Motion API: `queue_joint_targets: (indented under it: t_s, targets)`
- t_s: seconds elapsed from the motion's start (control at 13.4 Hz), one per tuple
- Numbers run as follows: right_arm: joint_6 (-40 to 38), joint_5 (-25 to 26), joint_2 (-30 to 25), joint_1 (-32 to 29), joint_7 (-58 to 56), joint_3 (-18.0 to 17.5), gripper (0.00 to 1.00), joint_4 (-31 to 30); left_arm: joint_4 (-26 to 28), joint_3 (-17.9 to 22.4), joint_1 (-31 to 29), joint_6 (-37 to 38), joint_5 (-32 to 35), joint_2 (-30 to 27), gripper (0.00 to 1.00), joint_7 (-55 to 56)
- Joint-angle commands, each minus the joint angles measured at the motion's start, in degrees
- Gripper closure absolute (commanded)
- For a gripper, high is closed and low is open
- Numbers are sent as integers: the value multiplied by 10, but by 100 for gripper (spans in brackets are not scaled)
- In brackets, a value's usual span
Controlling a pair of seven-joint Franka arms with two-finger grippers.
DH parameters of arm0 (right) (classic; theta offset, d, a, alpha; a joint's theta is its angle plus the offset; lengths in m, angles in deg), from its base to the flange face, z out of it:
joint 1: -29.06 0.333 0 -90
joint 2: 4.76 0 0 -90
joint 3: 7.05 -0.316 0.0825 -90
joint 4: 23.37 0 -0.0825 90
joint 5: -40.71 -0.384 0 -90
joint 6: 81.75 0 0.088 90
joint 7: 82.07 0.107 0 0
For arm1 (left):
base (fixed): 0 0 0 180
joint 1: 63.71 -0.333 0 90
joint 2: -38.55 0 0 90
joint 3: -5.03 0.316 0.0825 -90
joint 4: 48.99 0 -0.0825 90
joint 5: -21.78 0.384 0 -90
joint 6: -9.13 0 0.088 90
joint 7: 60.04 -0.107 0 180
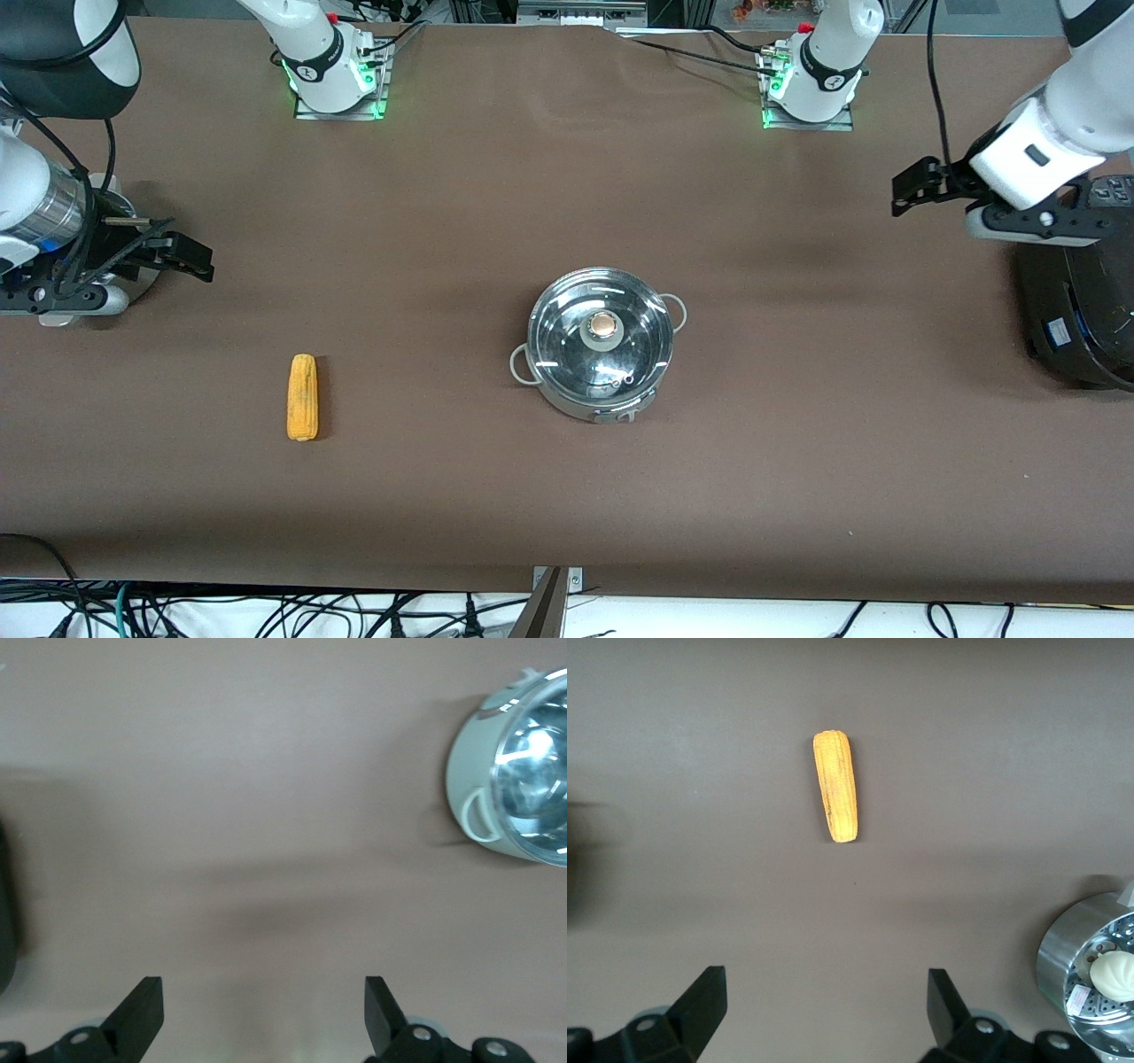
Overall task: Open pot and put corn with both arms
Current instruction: 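Reach the left gripper to the lid knob while the right gripper reaches the corn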
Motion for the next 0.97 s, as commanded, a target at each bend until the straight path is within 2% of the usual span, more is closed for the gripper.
queue_joint_targets:
  t_s: [0.0,0.15,0.45,0.6,0.67,0.82,0.89]
  targets:
    - [-6,-10,2,-6,2,-4,0,9,-95,-7,63,12,8,65,0,21]
    - [2,-8,9,-15,2,-3,0,9,-164,-6,108,12,7,126,0,60]
    - [48,-27,47,-29,-1,-3,0,9,-233,-6,184,-7,7,217,0,101]
    - [55,-25,55,-27,-4,-4,0,9,-239,-6,221,-56,9,252,0,128]
    - [67,-25,60,-26,-4,-4,0,9,-243,-6,225,-104,7,280,0,152]
    - [94,-26,106,-26,1,-4,0,9,-243,-6,237,-189,8,317,0,188]
    - [109,-28,120,-29,-6,-4,0,9,-242,-6,245,-198,10,329,0,201]
